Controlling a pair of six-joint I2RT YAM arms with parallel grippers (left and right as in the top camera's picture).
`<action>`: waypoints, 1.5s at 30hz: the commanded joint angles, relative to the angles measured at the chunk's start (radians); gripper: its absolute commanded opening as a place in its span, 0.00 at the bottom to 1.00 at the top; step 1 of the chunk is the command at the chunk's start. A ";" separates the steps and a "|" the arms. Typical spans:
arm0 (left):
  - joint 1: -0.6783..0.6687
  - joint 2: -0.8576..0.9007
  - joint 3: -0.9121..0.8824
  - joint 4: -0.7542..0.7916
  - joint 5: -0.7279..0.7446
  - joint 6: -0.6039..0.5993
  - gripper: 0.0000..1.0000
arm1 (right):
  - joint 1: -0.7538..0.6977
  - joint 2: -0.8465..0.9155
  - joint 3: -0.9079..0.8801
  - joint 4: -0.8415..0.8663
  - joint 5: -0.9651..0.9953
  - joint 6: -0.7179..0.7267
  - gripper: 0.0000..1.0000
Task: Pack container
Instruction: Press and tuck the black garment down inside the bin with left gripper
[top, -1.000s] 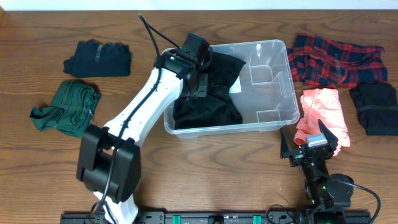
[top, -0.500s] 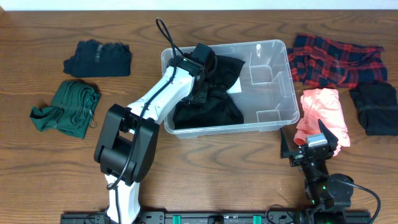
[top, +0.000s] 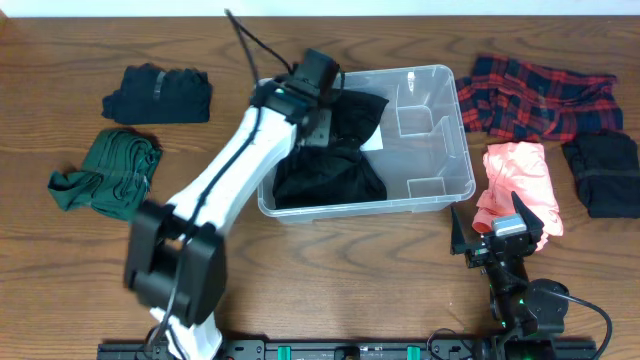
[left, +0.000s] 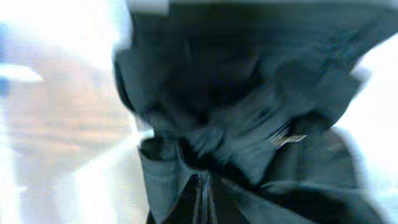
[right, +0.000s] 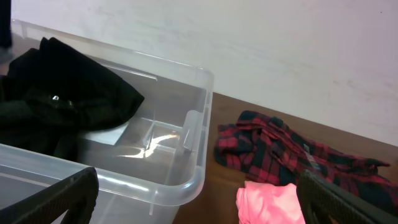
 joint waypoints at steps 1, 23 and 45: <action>0.005 -0.003 0.015 0.046 -0.026 0.013 0.06 | -0.007 -0.005 -0.002 -0.002 -0.007 -0.013 0.99; 0.006 0.199 0.005 0.328 -0.194 0.063 0.07 | -0.007 -0.005 -0.002 -0.002 -0.007 -0.013 0.99; -0.056 -0.106 -0.018 -0.294 -0.112 -0.127 0.06 | -0.007 -0.005 -0.002 -0.002 -0.007 -0.013 0.99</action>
